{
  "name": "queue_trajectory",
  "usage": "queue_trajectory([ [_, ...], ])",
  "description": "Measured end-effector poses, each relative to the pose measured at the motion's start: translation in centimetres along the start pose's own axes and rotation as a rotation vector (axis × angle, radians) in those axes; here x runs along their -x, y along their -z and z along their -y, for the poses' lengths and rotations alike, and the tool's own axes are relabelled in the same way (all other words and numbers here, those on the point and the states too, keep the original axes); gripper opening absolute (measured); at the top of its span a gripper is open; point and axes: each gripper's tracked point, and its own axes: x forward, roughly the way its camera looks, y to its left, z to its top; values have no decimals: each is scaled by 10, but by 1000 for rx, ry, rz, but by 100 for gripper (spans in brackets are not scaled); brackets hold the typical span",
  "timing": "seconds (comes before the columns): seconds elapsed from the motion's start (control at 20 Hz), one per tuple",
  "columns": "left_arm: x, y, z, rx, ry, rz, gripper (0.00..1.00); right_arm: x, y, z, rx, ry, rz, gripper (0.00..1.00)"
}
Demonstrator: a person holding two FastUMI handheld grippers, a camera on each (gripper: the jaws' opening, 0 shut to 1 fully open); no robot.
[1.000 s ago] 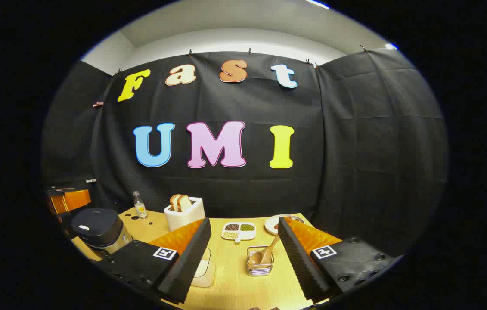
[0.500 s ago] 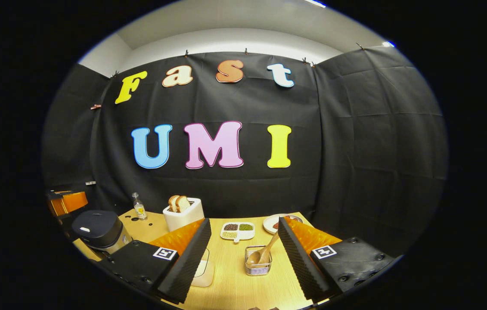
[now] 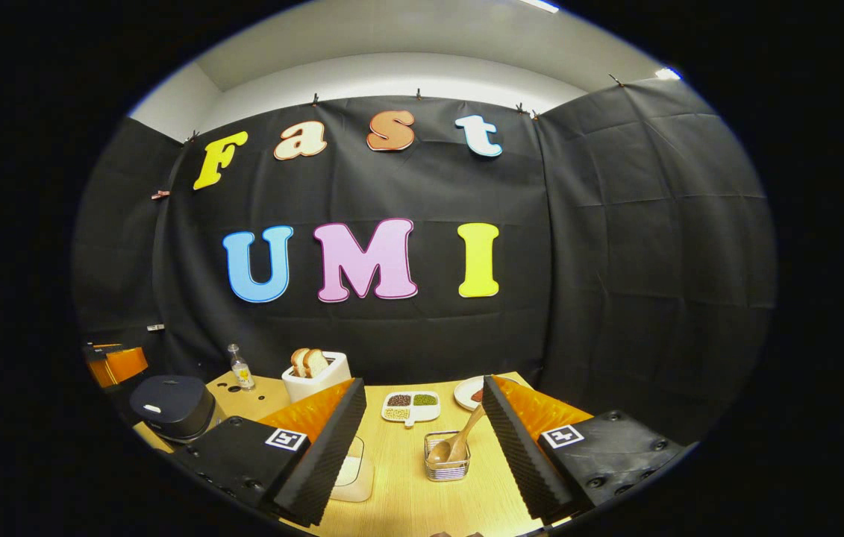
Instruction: Close the left gripper, press the button to open the rice cooker; take a wooden spoon from the chopstick holder with the right hand, scoop a spoonful of rice and pour it into the rice cooker, then put the wooden spoon back into the chopstick holder.
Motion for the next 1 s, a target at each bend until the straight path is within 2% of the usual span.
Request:
queue_trajectory([
  [0.2, 0, -1, -22, -10, 1, -19, 95, 8, -1, -5, 13, 6, 2, 98],
  [0.3, -2, 7, -31, -20, 20, -59, 90, 14, 0, -7, 19, 13, 0, 100],
  [0.35, -2, 6, -39, -16, 19, -72, 86, 18, 3, -7, 23, 22, -4, 96],
  [0.5, -7, 0, -68, -9, -19, -80, 75, 33, 11, -9, 17, 43, -16, 98],
  [0.6, -9, -1, -80, -28, -13, -88, 64, 42, 17, -11, 26, 48, -31, 98],
  [0.65, -10, 2, -83, -33, 1, -101, 55, 47, 20, -13, 21, 48, -37, 98],
  [0.7, -11, 4, -89, -37, 8, -114, 53, 51, 22, -17, 17, 45, -46, 98],
  [0.75, -12, 6, -96, -40, 11, -124, 43, 54, 24, -20, 21, 41, -51, 98],
  [0.95, -12, 21, -117, 0, 13, -172, 16, 68, 20, -25, 43, 45, -41, 98],
  [1.0, -17, 27, -124, 14, 1, -192, 12, 71, 22, -26, 50, 46, -42, 98],
])
